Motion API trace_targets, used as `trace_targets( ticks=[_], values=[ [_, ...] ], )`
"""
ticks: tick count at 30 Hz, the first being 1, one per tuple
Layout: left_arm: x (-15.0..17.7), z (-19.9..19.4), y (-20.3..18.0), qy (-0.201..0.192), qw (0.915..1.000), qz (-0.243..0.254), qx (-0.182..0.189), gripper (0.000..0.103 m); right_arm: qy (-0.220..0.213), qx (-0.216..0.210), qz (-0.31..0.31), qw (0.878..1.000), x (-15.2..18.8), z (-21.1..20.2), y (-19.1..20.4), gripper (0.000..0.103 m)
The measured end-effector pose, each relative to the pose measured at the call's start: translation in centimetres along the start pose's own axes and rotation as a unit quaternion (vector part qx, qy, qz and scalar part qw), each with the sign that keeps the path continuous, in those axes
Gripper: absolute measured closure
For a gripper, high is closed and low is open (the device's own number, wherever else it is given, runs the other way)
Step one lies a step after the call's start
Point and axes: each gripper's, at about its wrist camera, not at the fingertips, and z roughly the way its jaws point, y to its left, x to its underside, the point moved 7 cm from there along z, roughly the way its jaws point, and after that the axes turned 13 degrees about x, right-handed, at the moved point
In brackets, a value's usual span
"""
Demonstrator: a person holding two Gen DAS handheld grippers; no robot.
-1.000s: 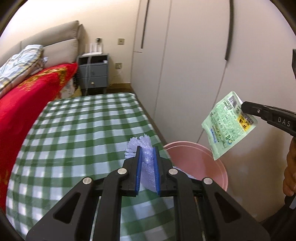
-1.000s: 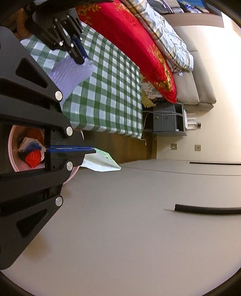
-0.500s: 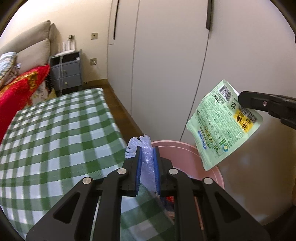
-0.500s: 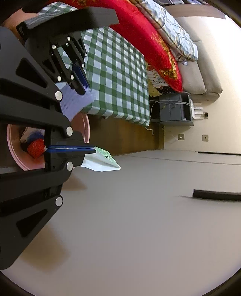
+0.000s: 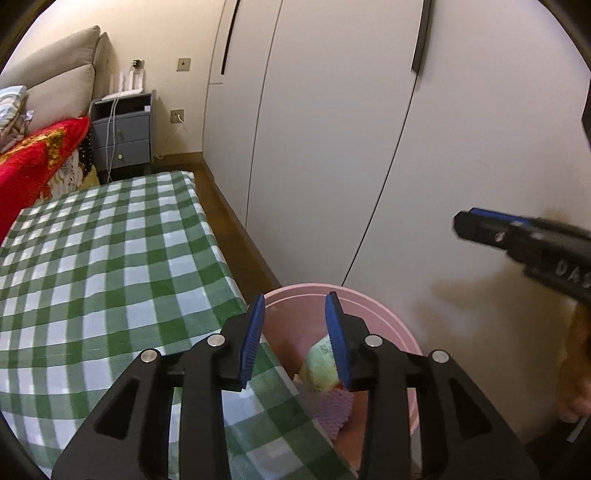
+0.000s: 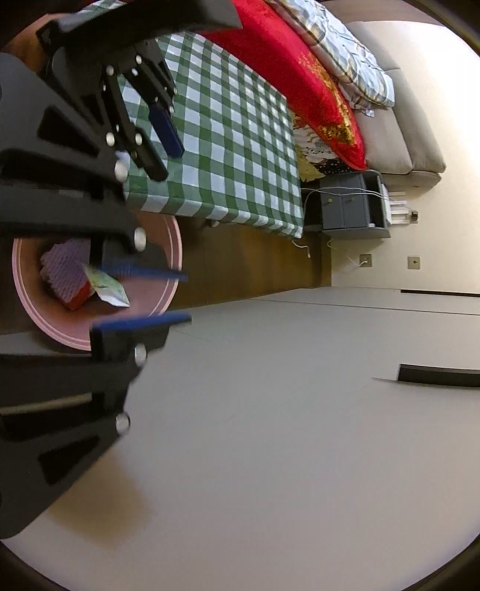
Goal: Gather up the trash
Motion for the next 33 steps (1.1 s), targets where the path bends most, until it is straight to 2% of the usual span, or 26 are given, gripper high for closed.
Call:
trace_targets(
  ticks=[2,4,6,8,11,12,13,14,17,25,29,33],
  values=[
    [-0.3,-1.3,-0.3,-0.007,1.0,0.0,0.0,0.063,-0.009,-0.002,0.008,1.0,-0.1,-0.9,-0.1,0.057],
    [-0.7,-3.3,-0.8,-0.016,0.9999,0.0,0.002,0.05,-0.017,-0.004,0.015,1.0,-0.1,-1.9,-0.3,0.049],
    [-0.9,-5.1,-1.3,-0.023,0.9997,0.003,-0.002,0.045,-0.025,-0.001,0.016,1.0,-0.1,-2.9,-0.3,0.037],
    [-1.0,-7.4,-1.7,-0.033,0.9994,0.003,-0.008,0.035,-0.035,0.003,0.018,0.999,-0.1,-4.2,-0.3,0.022],
    [-0.8,-10.3,-1.7,-0.046,0.9988,-0.004,-0.018,0.026,-0.056,0.015,0.025,0.998,0.2,-6.7,-0.5,0.007],
    [-0.5,-11.7,-1.6,-0.051,0.9983,-0.009,-0.026,0.019,-0.059,0.019,0.03,0.998,0.5,-7.4,-0.6,0.005],
    [-0.2,-12.7,-1.4,-0.055,0.9978,-0.014,-0.033,0.013,-0.058,0.019,0.04,0.997,1.0,-8.2,-0.6,0.005],
    [0.2,-14.2,-1.3,-0.062,0.997,-0.019,-0.042,0.012,-0.056,0.016,0.047,0.997,1.5,-8.7,-0.6,0.005],
    [1.5,-17.1,-0.6,-0.072,0.9951,-0.035,-0.059,0.009,-0.052,0.015,0.056,0.997,3.2,-10.8,-0.2,0.005],
    [7.1,-24.9,0.8,-0.092,0.9851,-0.054,-0.134,0.007,-0.06,0.02,0.057,0.996,8.3,-16.3,2.3,0.005],
    [9.2,-27.1,1.1,-0.095,0.9773,-0.054,-0.182,0.007,-0.06,0.017,0.051,0.997,10.5,-18.3,4.0,0.005],
    [11.2,-28.1,1.3,-0.081,0.975,-0.074,-0.193,0.007,-0.059,0.016,0.051,0.997,11.8,-19.4,5.3,0.005]
  ],
)
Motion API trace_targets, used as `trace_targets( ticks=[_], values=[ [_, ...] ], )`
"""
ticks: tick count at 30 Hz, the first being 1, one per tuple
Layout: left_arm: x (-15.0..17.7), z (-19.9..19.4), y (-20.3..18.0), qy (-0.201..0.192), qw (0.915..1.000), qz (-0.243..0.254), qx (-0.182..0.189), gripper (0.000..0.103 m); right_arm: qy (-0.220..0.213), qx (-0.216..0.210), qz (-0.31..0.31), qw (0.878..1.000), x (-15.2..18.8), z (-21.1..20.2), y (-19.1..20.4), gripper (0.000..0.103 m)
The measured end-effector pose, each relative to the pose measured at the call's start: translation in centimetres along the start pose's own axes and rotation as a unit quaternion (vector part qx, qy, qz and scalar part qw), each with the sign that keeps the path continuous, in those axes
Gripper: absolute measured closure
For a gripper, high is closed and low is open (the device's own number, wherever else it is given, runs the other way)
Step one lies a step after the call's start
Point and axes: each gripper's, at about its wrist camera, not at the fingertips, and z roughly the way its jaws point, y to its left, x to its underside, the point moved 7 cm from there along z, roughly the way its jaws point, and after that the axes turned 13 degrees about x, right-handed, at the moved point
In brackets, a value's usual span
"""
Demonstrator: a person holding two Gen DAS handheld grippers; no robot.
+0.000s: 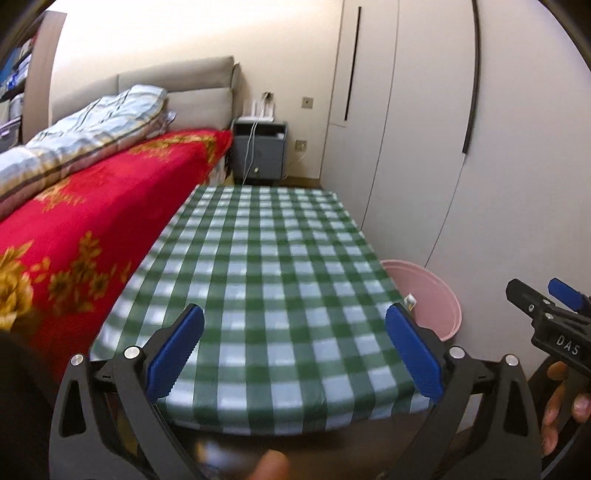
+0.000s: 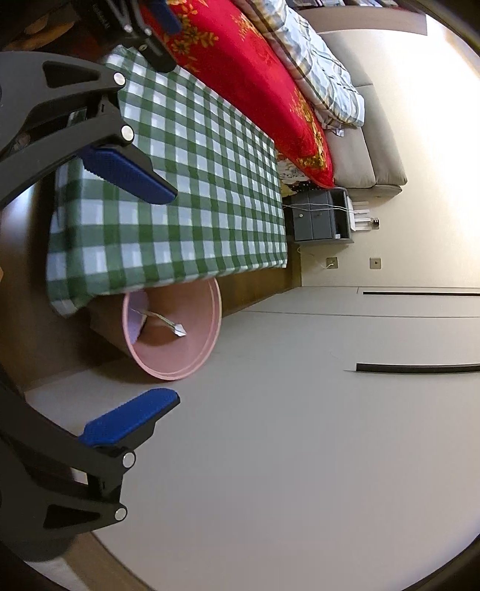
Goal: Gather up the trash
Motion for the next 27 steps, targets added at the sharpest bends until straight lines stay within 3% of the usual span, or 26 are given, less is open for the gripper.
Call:
trace_targets(
  ticks=[7,14,23,27],
  values=[
    [2.4,-1.8,1.3,0.012,0.9994,-0.011,-0.031,0.007,0.012,-0.009,-0.018,1.0,2.6,-1.2,2.4,0.005],
    [2.7,-3.7,2.2,0.003,0.9984,-0.005,-0.056,0.007,0.005,-0.014,-0.03,0.999,3.3,-2.2,3.6,0.005],
    [2.8,-3.1,2.1,0.001,0.9984,0.013,-0.056,0.007,0.002,-0.017,-0.046,0.999,3.4,-2.1,5.0,0.005],
    [3.0,-2.5,2.4,0.008,0.9988,-0.001,-0.049,0.007,0.005,-0.014,-0.047,0.999,3.5,-1.8,4.9,0.005]
  ],
)
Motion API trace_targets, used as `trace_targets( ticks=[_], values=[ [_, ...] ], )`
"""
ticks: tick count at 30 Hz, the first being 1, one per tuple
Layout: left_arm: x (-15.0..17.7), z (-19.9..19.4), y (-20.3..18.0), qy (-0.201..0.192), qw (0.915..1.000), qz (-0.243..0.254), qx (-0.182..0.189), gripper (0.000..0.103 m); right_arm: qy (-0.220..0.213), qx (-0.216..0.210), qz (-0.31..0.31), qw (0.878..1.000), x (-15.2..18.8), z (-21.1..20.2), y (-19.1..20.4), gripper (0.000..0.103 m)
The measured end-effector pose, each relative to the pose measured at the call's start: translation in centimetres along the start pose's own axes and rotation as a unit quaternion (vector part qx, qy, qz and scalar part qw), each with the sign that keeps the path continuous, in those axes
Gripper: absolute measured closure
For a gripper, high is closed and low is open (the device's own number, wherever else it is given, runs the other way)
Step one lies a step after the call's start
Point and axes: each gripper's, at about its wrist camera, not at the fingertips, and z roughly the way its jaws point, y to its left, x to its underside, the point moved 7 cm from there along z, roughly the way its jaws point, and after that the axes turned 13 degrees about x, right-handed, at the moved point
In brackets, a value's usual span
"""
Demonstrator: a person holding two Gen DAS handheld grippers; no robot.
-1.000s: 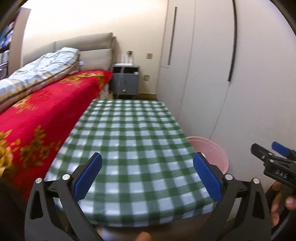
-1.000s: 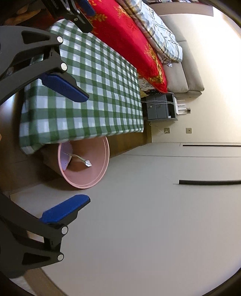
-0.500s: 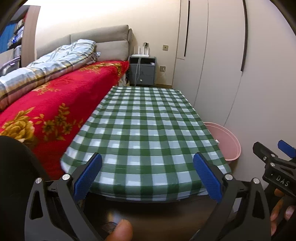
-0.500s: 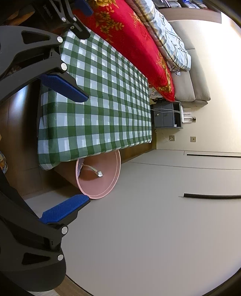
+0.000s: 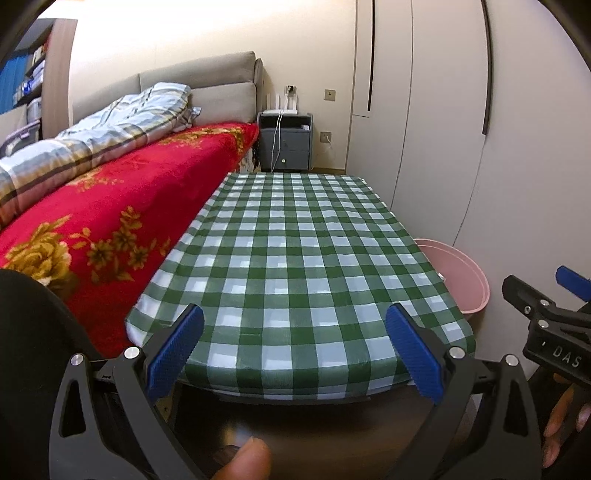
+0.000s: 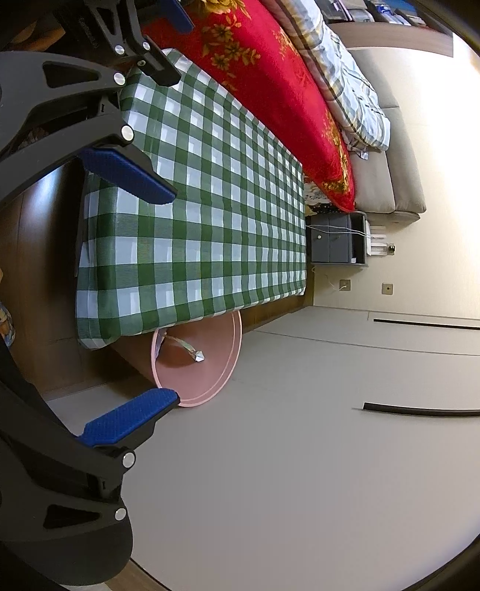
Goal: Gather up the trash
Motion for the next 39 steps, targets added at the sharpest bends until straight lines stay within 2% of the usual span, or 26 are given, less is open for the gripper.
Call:
trace_targets(
  ticks=[8,39],
  values=[
    [0.31,0.41,0.33,0.006,0.9999,-0.013,0.003,0.007,0.003,0.001,-0.003,1.0,0.16,0.35,-0.16,0.005],
    [0.3,0.41,0.09,0.006,0.9999,-0.013,0.007,0.007,0.002,0.001,-0.003,1.0,0.22,0.23,0.0,0.005]
  ],
)
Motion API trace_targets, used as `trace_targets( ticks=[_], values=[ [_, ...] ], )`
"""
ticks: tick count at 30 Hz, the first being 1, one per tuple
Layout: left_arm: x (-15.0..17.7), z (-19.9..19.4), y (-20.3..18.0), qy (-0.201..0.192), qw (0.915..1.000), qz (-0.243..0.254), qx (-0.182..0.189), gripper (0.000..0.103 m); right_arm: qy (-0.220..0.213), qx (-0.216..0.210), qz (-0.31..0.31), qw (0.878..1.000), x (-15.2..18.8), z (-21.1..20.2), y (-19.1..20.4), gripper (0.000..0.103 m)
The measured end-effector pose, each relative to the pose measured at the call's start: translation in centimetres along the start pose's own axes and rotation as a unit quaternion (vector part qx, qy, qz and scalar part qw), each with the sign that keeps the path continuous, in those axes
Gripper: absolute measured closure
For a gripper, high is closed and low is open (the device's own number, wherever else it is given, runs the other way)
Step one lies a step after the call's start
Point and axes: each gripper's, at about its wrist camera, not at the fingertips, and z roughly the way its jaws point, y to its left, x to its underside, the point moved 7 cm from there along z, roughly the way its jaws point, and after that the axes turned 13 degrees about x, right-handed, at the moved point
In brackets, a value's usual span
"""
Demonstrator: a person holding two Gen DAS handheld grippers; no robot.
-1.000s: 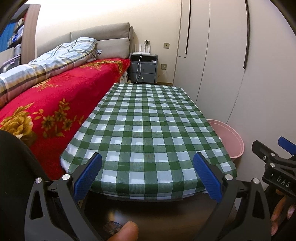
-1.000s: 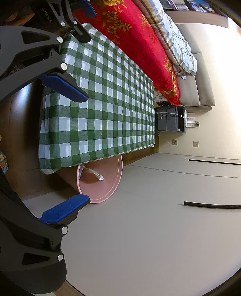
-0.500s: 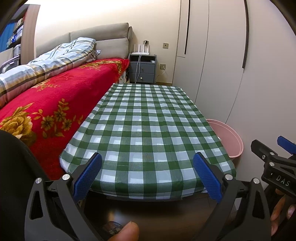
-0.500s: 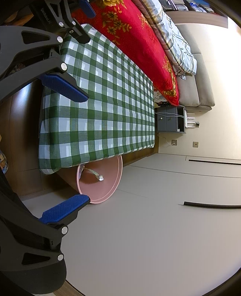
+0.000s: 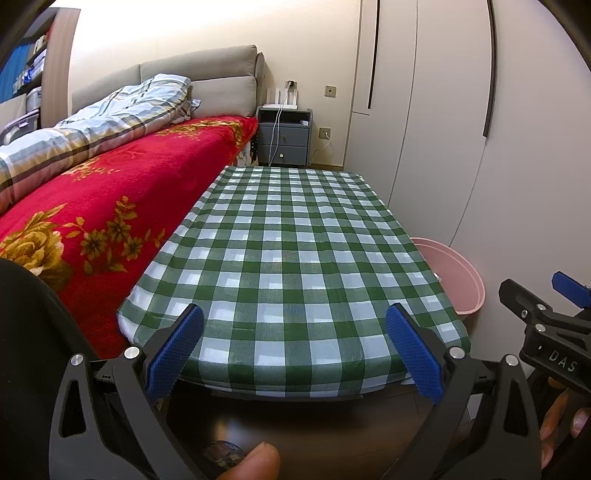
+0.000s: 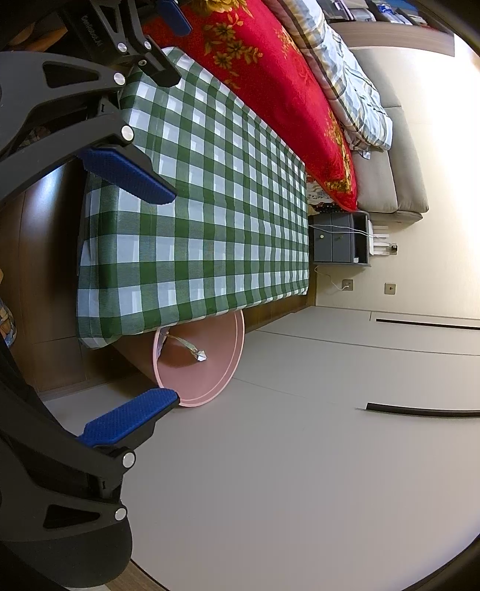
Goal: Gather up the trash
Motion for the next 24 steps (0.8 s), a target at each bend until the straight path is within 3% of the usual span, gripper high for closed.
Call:
trace_targets(
  ticks=[24],
  values=[
    [-0.1,0.0,-0.02,-0.001,1.0,-0.008,0.002,0.007,0.0,0.0,0.0,1.0,0.0,-0.1,0.07,0.005]
  ],
)
